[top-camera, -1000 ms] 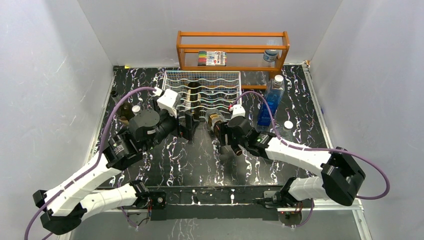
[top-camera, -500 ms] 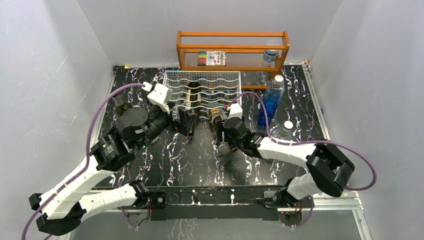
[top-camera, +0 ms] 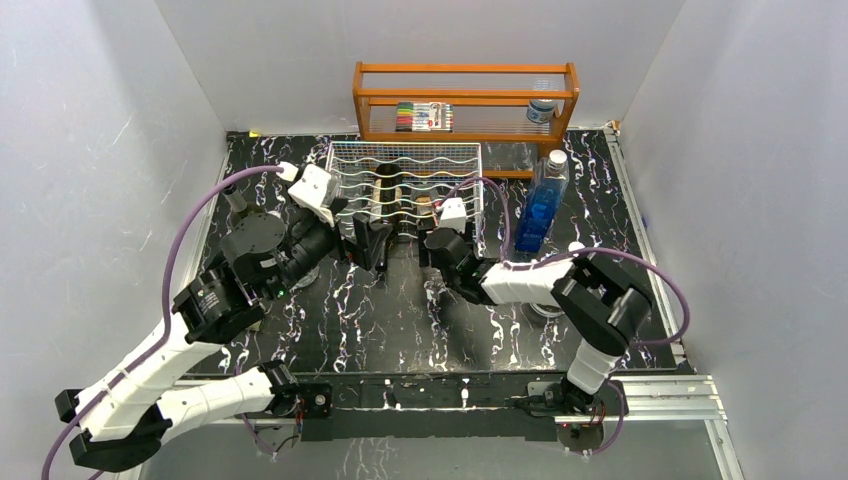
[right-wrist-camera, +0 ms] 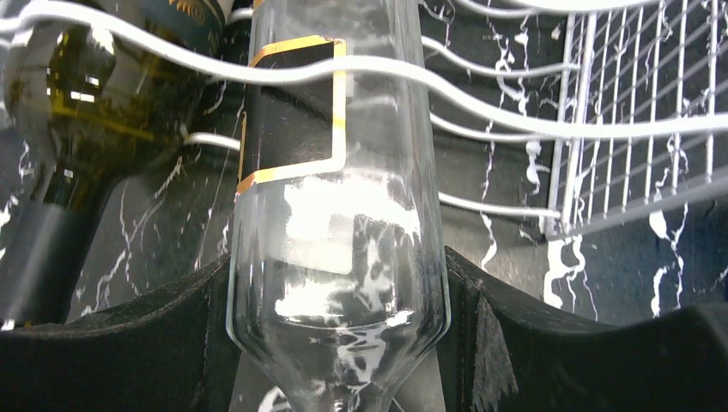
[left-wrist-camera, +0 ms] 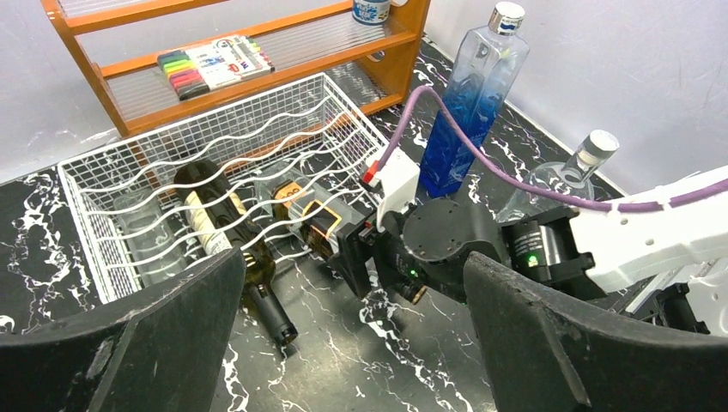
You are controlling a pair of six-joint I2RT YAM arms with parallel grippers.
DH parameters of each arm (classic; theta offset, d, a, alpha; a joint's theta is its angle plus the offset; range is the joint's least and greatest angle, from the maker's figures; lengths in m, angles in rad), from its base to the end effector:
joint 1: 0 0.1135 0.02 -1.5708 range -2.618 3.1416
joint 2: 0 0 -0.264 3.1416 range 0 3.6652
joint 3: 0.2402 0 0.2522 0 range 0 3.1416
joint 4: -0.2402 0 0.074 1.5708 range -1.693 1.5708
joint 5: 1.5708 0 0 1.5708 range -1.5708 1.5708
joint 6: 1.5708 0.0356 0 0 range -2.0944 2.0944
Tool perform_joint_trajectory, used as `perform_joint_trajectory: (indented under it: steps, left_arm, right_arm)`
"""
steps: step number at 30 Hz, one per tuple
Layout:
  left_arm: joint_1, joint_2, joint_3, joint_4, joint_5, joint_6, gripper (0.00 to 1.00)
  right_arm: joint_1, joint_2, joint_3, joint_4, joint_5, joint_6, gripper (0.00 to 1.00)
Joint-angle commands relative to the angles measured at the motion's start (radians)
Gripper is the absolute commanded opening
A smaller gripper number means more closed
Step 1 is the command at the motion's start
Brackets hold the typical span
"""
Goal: Put the wine bottle on the wine rack
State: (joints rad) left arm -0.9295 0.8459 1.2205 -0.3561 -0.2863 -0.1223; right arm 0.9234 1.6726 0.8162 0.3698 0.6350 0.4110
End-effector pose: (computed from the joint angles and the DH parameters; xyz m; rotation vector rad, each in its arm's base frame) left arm 0.1032 -0.1215 0.4586 0.4042 1.5327 -0.6065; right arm 0.2239 0.2612 0.1824 -0.1193 1.9596 0.2206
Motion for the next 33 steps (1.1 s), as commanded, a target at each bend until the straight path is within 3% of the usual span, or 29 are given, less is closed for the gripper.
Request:
perform_joint_trajectory:
  steps: [1, 6, 12, 23, 33]
  left_arm:
    - [0.000, -0.023, 0.028, 0.012, -0.001, 0.037, 0.98]
    - [0.001, -0.020, 0.025, 0.012, -0.006, 0.072, 0.98]
    - [0.001, -0.029, 0.022, 0.000, -0.031, 0.085, 0.98]
    - [0.001, -0.062, 0.004, -0.012, -0.034, 0.067, 0.98]
    - [0.000, -0.054, -0.007, -0.012, -0.031, 0.060, 0.98]
  right_arm:
    - [-0.003, 0.029, 0.131, 0.291, 0.155, -0.040, 0.00]
    - [-0.008, 0.132, 0.179, 0.414, 0.201, -0.095, 0.00]
    - [-0.018, 0.229, 0.267, 0.435, 0.204, -0.117, 0.00]
    - [-0.037, 0.285, 0.349, 0.288, 0.218, 0.040, 0.00]
    - [-0.056, 0.309, 0.417, 0.088, 0.147, 0.211, 0.36]
